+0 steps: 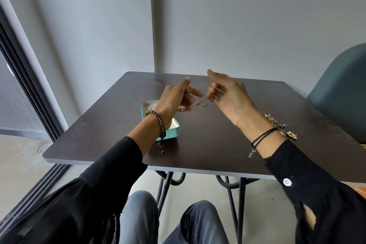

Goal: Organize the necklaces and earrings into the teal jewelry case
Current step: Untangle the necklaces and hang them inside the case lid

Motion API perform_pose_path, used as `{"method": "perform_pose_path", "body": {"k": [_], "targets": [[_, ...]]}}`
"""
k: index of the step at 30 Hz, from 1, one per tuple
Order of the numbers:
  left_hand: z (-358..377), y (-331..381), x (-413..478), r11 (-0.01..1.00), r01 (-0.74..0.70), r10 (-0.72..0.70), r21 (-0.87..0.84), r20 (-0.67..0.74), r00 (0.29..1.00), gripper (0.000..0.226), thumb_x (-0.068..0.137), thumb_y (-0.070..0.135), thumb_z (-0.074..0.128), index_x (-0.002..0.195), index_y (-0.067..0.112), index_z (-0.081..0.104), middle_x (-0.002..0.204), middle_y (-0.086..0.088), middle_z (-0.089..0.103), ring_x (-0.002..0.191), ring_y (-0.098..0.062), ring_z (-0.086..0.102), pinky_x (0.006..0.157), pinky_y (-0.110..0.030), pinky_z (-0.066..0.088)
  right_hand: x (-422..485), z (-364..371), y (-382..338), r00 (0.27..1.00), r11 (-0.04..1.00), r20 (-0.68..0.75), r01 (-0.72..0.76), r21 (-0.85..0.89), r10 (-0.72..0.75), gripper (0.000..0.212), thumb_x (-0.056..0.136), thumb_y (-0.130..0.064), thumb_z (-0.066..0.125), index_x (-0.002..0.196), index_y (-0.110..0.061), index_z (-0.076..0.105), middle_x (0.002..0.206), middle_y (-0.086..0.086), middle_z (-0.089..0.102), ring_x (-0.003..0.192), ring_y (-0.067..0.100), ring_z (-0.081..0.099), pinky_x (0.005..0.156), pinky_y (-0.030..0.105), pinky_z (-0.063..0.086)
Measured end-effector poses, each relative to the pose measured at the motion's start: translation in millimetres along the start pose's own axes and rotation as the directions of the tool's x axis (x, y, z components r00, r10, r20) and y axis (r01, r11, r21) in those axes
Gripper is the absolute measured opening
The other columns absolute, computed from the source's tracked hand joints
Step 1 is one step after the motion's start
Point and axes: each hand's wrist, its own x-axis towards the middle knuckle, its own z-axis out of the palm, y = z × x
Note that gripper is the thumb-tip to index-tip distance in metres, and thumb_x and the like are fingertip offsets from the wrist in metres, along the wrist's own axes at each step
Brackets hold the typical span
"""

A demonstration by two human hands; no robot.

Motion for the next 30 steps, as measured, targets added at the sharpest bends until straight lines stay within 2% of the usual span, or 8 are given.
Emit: {"method": "perform_pose_path", "body": {"k": [4,9,14,17,19,23,27,30], "targets": [[1.0,-1.8,0.7,1.0,0.02,-0.02,-0.009,-0.018,1.0,0.053,0.104,0.041,0.041,0.075,0.007,0.07,0.063,-0.003,0.06,0.054,-0.013,0.06,0.068,-0.028,0.053,1.8,0.6,-2.6,0.999,0.998,-0.044,0.002,0.055,0.001,0.014,0.086,-0.015,0.078,0.082,-0.014,0.065,0.071,0.0,0.057,0.057,0.009,0.049,0.049,0.019,0.041],[-4.0,-0.6,2.9,0.981,0.034,-0.043,-0.191,-0.043,0.998,0.045,0.102,0.037,0.048,0.065,0.013,0.058,0.063,-0.004,0.06,0.056,-0.02,0.062,0.067,-0.03,0.055,-1.2,-6.4,3.0,1.0,0.991,-0.019,-0.007,-0.131,0.005,0.019,0.088,-0.02,0.077,0.092,-0.008,0.064,0.07,0.001,0.058,0.053,0.008,0.046,0.042,0.016,0.033],[-6.8,1.3,4.8,0.962,0.037,-0.047,-0.269,-0.031,0.998,0.047,0.102,0.038,0.049,0.065,0.011,0.063,0.062,-0.003,0.056,0.053,-0.018,0.055,0.083,-0.04,0.057,-7.1,-10.2,12.0,0.997,0.923,0.054,-0.034,-0.382,0.059,0.027,0.093,-0.033,0.071,0.093,-0.006,0.071,0.068,0.003,0.061,0.054,0.013,0.05,0.046,0.019,0.038],[-5.2,2.9,2.8,0.965,0.044,-0.046,-0.258,-0.002,0.999,0.047,0.102,0.04,0.047,0.071,0.009,0.065,0.06,-0.002,0.052,0.049,-0.015,0.048,0.069,-0.034,0.058,-9.4,-7.6,13.0,0.99,0.892,0.099,-0.047,-0.449,0.102,0.036,0.094,-0.042,0.067,0.092,-0.007,0.073,0.066,0.004,0.059,0.055,0.016,0.052,0.052,0.024,0.043],[-4.0,2.8,2.3,0.974,0.051,-0.049,-0.221,0.013,0.999,0.047,0.102,0.042,0.047,0.07,0.011,0.064,0.057,0.0,0.048,0.046,-0.014,0.041,0.058,-0.03,0.052,-10.1,-3.9,11.3,0.985,0.903,0.112,-0.074,-0.424,0.134,0.037,0.093,-0.044,0.067,0.085,-0.008,0.071,0.059,0.002,0.049,0.053,0.015,0.048,0.051,0.023,0.042],[-0.3,-0.7,-0.6,0.987,0.07,-0.065,-0.143,0.037,0.997,0.05,0.101,0.045,0.045,0.064,0.014,0.058,0.053,0.003,0.044,0.043,-0.014,0.032,0.05,-0.025,0.043,-10.0,2.6,3.2,0.977,0.972,0.14,-0.131,-0.193,0.159,0.036,0.089,-0.037,0.071,0.064,-0.016,0.056,0.053,-0.003,0.035,0.048,0.013,0.038,0.048,0.022,0.033],[3.4,-4.7,-6.4,0.996,0.081,-0.077,-0.04,0.1,0.992,0.055,0.102,0.05,0.042,0.066,0.011,0.058,0.056,-0.001,0.047,0.045,-0.015,0.042,0.05,-0.025,0.047,-10.2,4.0,-2.2,0.981,0.99,0.142,-0.14,0.031,0.134,0.036,0.092,-0.031,0.069,0.065,-0.016,0.051,0.059,-0.002,0.043,0.054,0.012,0.046,0.052,0.021,0.041],[4.7,-7.0,-8.3,0.996,0.088,-0.083,-0.033,0.145,0.986,0.056,0.101,0.052,0.042,0.063,0.012,0.056,0.056,-0.001,0.048,0.048,-0.016,0.046,0.054,-0.027,0.049,-9.1,3.1,0.4,0.987,0.987,0.11,-0.127,0.098,0.116,0.037,0.093,-0.027,0.069,0.062,-0.016,0.051,0.06,-0.001,0.046,0.055,0.012,0.049,0.052,0.02,0.043]]}}
